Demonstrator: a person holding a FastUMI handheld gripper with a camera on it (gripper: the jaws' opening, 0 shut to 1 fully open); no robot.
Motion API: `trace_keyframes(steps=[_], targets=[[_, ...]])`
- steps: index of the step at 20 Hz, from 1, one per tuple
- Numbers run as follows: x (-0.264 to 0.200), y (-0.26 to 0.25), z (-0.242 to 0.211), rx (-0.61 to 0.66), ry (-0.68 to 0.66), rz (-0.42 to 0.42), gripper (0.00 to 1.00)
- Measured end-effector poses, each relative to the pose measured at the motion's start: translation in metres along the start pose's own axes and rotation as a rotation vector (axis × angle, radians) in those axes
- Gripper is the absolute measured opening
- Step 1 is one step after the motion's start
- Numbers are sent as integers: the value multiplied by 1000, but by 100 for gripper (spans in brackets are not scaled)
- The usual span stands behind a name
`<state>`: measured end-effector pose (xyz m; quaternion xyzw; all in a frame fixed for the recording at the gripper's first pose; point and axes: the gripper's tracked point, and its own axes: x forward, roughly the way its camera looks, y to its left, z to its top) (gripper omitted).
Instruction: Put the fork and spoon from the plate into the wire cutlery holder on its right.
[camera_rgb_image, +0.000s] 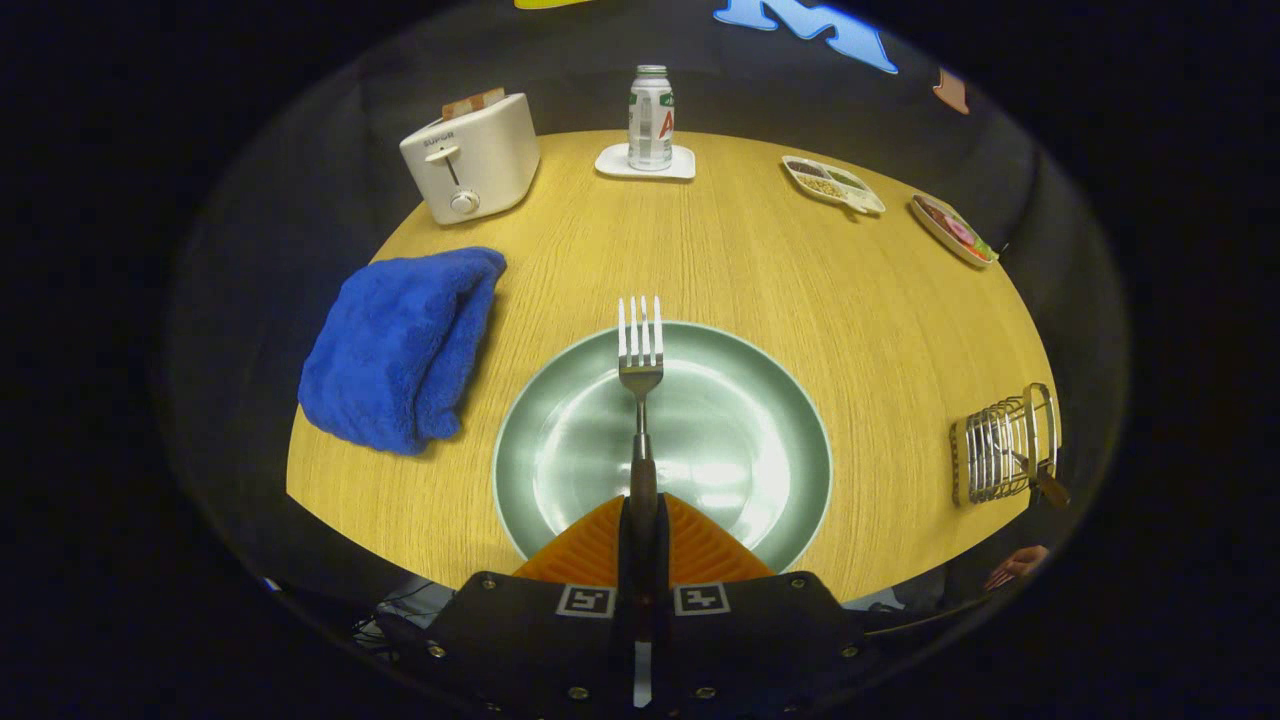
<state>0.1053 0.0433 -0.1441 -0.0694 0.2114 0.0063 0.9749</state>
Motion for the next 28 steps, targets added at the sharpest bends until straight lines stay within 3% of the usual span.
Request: trace_keyframes(steps=[6,14,24,28], targets=[[-28,-20,32,30,-95,-50,7],[-66,-81,53,182,-163,-165,7],[-88,-193,26,540,-147,-340,7],[-91,-220,0,607,-109,-396,7]])
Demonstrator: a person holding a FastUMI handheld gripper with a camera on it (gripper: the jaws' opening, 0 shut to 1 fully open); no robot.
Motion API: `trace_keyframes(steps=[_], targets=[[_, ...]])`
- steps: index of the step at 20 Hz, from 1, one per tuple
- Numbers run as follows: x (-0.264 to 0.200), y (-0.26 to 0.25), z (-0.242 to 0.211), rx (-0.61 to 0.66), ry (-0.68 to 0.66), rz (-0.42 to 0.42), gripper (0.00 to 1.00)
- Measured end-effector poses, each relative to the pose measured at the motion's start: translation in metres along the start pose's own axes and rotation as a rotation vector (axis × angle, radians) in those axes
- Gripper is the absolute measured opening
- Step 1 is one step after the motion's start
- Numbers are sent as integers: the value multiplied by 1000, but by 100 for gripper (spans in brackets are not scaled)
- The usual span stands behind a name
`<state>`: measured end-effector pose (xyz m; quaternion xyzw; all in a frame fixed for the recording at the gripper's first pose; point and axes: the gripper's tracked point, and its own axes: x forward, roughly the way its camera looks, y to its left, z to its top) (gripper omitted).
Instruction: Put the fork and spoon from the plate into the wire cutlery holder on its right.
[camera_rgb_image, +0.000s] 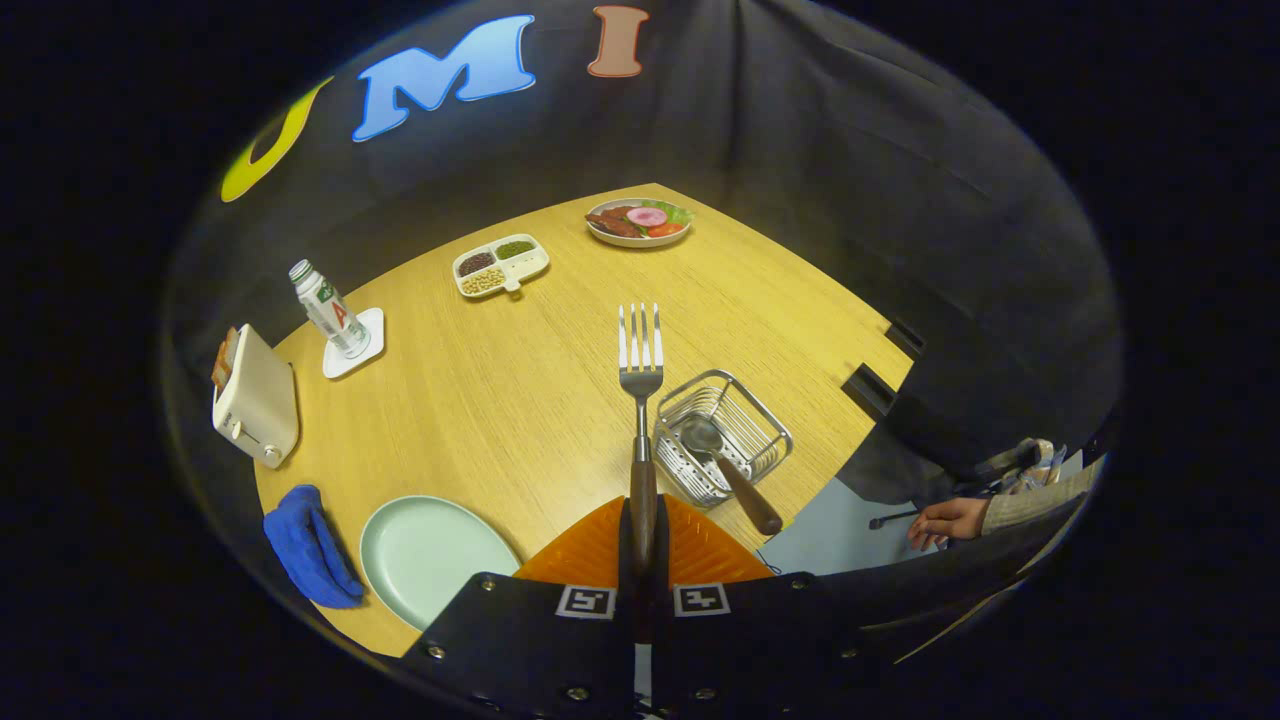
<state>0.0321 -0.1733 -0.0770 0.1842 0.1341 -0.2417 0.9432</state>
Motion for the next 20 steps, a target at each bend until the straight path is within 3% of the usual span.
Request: trace_keyframes(steps=[6,13,20], targets=[[8,-23,-19,41,83,-37,7],[16,-23,-25,113,141,13,7],[11,-19,-7,62,77,34,25]])
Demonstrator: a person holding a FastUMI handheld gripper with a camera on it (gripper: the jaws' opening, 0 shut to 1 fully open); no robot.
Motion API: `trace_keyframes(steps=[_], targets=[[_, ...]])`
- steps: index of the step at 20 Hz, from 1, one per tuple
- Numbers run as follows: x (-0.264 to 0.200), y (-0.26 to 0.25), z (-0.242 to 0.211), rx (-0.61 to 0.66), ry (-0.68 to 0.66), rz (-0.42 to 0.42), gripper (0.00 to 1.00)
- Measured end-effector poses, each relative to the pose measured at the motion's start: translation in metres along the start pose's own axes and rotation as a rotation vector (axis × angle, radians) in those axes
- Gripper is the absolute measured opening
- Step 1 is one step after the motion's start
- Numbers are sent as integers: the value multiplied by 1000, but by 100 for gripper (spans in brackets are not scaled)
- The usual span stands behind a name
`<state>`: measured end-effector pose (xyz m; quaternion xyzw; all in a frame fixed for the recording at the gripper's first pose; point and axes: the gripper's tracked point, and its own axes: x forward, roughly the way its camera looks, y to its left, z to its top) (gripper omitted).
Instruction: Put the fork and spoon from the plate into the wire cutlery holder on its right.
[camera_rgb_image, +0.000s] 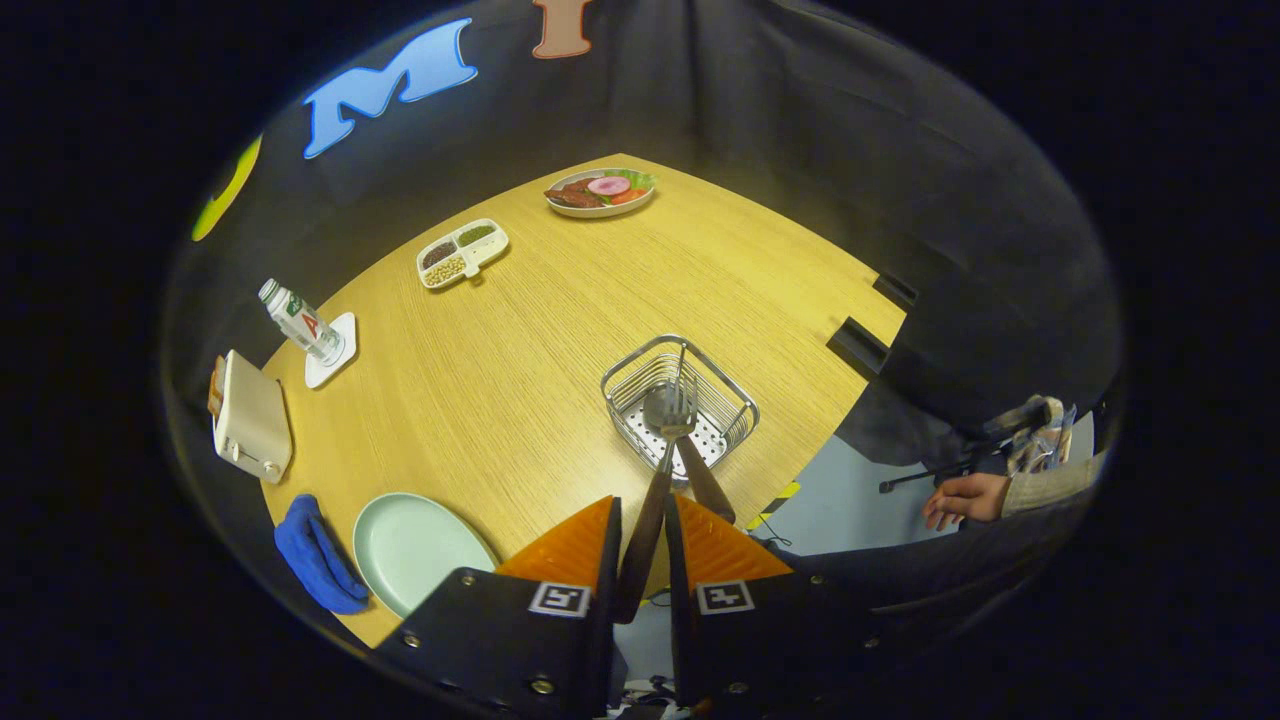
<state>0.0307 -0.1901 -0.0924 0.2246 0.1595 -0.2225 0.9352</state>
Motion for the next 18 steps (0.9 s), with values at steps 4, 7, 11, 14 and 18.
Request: trace_keyframes(steps=[4,7,11,14,18], targets=[[-7,5,6,-53,-34,-2,41],[-14,11,13,-99,-68,14,41],[-27,17,28,-143,-115,21,41],[-37,21,41,-162,-156,27,41],[-46,24,54,-183,-195,25,41]])
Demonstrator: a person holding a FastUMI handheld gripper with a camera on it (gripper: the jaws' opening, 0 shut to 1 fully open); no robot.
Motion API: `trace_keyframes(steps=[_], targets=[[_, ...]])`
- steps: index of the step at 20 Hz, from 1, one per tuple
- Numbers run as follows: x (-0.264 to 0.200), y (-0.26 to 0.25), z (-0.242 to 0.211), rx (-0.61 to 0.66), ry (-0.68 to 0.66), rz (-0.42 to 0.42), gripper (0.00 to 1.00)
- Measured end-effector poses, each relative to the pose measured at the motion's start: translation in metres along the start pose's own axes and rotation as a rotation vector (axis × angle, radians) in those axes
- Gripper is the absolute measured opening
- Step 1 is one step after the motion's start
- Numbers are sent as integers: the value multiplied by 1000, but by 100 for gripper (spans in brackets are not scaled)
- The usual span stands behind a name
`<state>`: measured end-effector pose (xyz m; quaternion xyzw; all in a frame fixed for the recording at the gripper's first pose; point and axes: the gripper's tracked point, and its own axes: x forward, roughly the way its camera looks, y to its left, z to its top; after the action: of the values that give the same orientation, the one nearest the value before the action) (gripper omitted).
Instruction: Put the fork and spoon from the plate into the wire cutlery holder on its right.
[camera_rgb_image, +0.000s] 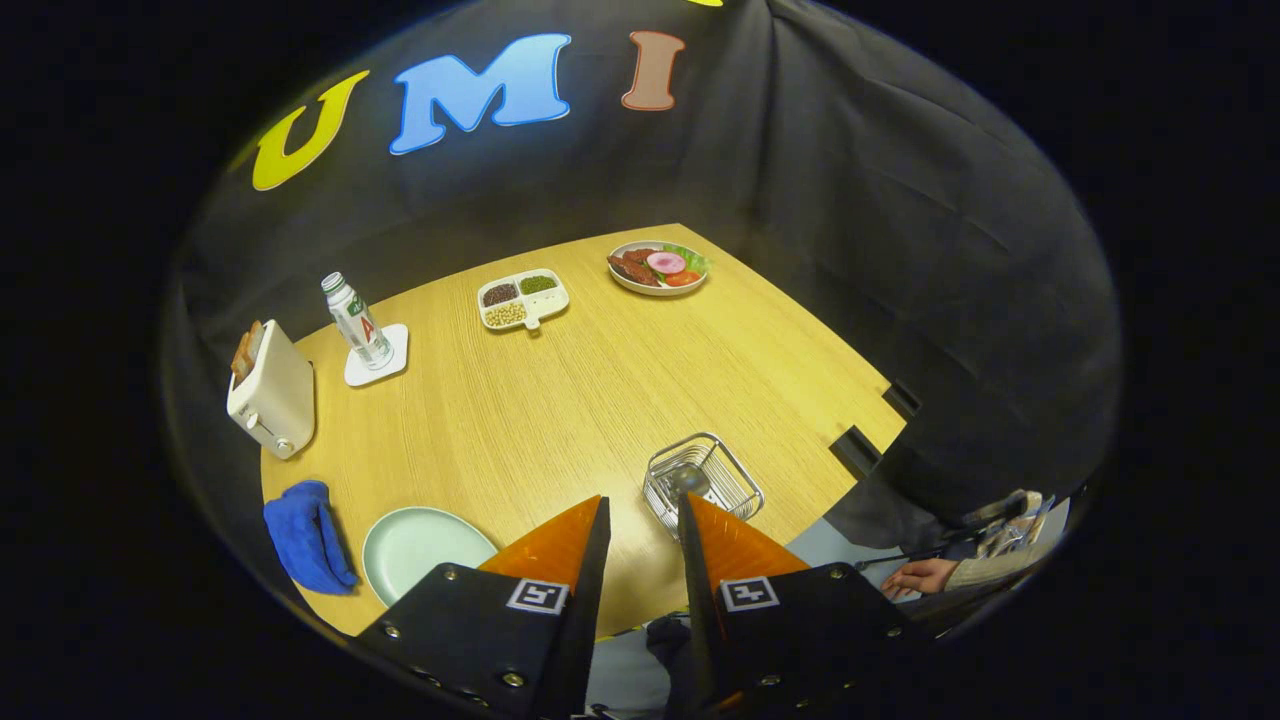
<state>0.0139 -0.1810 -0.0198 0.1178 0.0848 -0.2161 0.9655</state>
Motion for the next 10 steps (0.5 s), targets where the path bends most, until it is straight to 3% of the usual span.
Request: trace_keyframes(steps=[6,10], targets=[[-3,8,12,-10,-46,34,41],[-34,25,65,-39,-277,116,41]])
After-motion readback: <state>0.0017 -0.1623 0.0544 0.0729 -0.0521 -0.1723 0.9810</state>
